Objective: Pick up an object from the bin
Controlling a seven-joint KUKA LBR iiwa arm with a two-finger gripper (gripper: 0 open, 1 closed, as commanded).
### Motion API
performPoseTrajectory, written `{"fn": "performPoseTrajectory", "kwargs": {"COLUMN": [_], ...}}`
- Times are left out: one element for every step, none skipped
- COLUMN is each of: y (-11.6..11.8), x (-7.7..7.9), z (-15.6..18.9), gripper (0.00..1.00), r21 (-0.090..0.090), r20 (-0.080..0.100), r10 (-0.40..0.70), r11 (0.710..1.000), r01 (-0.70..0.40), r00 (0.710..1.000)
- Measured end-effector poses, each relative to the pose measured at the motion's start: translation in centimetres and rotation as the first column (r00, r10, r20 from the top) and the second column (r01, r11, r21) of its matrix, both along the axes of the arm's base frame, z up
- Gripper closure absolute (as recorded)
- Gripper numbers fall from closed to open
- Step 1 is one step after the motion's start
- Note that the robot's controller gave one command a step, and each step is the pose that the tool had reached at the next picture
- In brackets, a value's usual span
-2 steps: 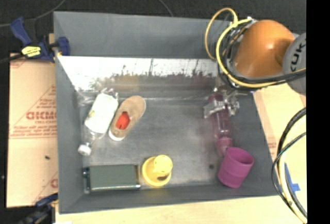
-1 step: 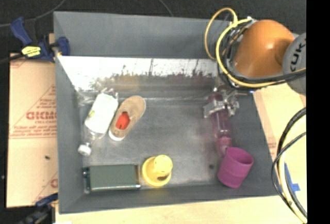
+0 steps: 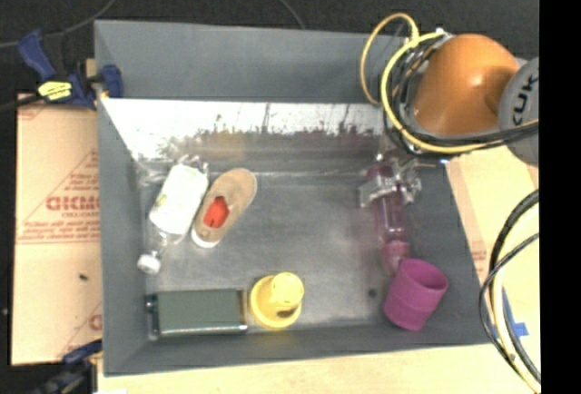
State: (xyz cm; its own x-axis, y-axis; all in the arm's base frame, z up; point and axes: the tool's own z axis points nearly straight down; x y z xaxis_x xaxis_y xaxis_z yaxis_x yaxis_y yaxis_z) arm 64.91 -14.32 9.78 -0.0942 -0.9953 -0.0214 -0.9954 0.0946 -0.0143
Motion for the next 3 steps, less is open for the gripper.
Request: {"fn": "performPoseTrajectory", "kwargs": {"y": [-0.2, -0.2, -0.2], "x": [-0.1, 0.0, 0.1], "z": [1.3, 2.8, 4.4], "gripper": [1.00, 1.00, 1.00], "r21": [-0.005, -0.004, -0.002], "r20": [-0.002, 0.001, 0.005], "r10": [0.001, -0.001, -0.003], "r11": [1.000, 1.000, 1.000], "r01": [-0.001, 0.001, 0.003], "r00": [1.000, 1.000, 1.000]}}
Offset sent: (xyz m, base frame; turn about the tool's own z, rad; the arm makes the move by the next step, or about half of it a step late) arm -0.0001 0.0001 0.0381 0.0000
